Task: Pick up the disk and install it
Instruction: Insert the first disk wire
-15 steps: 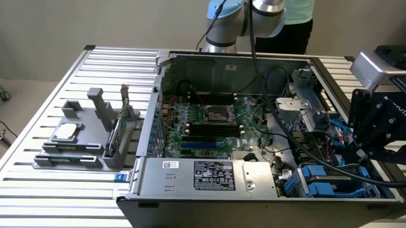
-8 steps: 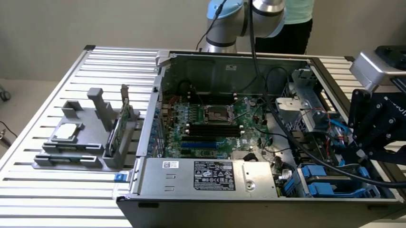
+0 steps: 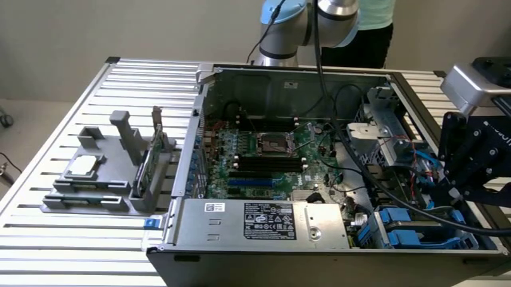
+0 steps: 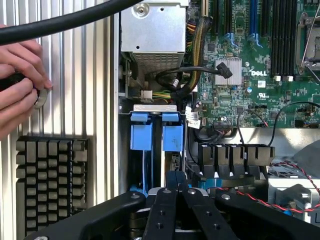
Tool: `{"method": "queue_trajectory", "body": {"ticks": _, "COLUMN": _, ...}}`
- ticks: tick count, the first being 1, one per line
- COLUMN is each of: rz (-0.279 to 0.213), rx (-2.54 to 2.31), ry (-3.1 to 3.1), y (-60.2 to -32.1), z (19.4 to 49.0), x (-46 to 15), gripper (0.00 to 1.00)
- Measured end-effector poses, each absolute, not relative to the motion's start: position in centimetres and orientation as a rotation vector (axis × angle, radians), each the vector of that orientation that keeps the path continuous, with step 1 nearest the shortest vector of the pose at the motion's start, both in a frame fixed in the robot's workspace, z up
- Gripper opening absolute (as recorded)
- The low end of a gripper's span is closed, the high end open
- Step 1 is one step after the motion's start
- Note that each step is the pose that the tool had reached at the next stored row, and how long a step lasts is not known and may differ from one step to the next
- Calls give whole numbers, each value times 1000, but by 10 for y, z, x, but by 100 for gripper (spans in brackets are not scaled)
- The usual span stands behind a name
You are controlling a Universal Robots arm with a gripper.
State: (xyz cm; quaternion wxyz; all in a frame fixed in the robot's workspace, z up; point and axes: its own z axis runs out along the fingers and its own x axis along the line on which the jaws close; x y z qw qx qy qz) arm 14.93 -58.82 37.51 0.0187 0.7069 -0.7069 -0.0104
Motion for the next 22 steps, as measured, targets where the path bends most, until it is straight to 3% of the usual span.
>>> {"method": "queue_trajectory", "body": {"ticks": 22, "rz": -42, "rx": 1821, "ry": -2519, "y": -588, "z": 375, "x": 149, "gripper": 11}}
